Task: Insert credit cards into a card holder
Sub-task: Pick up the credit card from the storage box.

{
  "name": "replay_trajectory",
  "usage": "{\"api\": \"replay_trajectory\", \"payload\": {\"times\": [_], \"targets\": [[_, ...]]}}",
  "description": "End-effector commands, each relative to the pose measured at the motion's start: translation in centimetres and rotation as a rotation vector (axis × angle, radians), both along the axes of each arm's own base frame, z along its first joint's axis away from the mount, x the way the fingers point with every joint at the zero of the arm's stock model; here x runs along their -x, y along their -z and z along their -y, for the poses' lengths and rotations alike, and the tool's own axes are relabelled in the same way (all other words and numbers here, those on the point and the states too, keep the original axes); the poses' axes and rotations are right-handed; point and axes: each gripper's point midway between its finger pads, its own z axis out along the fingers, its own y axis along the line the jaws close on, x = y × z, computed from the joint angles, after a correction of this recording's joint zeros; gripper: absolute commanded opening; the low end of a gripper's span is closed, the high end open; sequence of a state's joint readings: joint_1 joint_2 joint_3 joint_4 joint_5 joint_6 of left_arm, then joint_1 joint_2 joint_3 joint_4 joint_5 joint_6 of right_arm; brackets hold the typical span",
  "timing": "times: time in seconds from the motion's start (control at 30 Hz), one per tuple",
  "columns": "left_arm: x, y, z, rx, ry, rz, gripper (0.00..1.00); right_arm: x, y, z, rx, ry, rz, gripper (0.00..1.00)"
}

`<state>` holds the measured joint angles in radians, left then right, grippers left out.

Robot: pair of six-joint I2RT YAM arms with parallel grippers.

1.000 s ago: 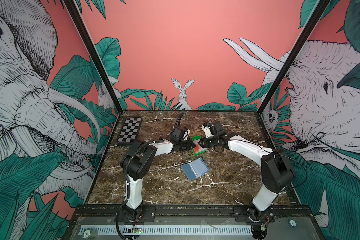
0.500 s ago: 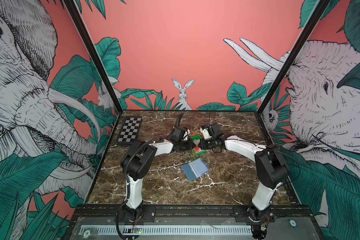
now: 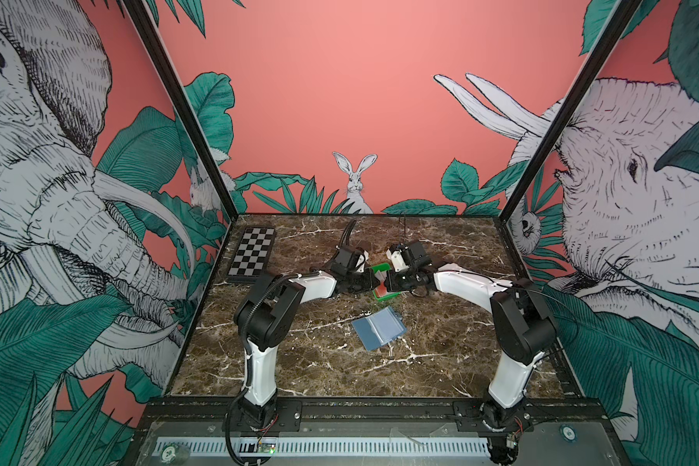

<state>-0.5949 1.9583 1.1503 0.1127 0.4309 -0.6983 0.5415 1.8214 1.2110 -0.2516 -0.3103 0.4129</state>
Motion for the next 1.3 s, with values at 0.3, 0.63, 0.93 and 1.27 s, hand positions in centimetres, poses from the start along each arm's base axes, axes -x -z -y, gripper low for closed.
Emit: {"api": "replay_trajectory", "payload": {"times": [0.3, 0.63, 0.93, 1.27], "targets": [[0.6, -1.4, -0.7, -0.021, -0.004, 0.017, 0.16, 0.1, -1.7, 0.5, -0.002, 0.022, 0.050, 0.00], [3.1, -6.4, -1.8, 0.069, 0.024, 0.111, 0.22, 1.5, -4.4, 1.9, -0.035, 0.068, 0.109, 0.00], [6.2, -8.0, -3.0, 0.150, 0.029, 0.145, 0.22, 3.6, -7.5, 2.9, -0.101, 0.089, 0.149, 0.00], [9.5, -9.6, -1.1, 0.322, 0.105, 0.191, 0.22, 6.7, -10.5, 3.5, -0.225, 0.095, 0.166, 0.00]]}}
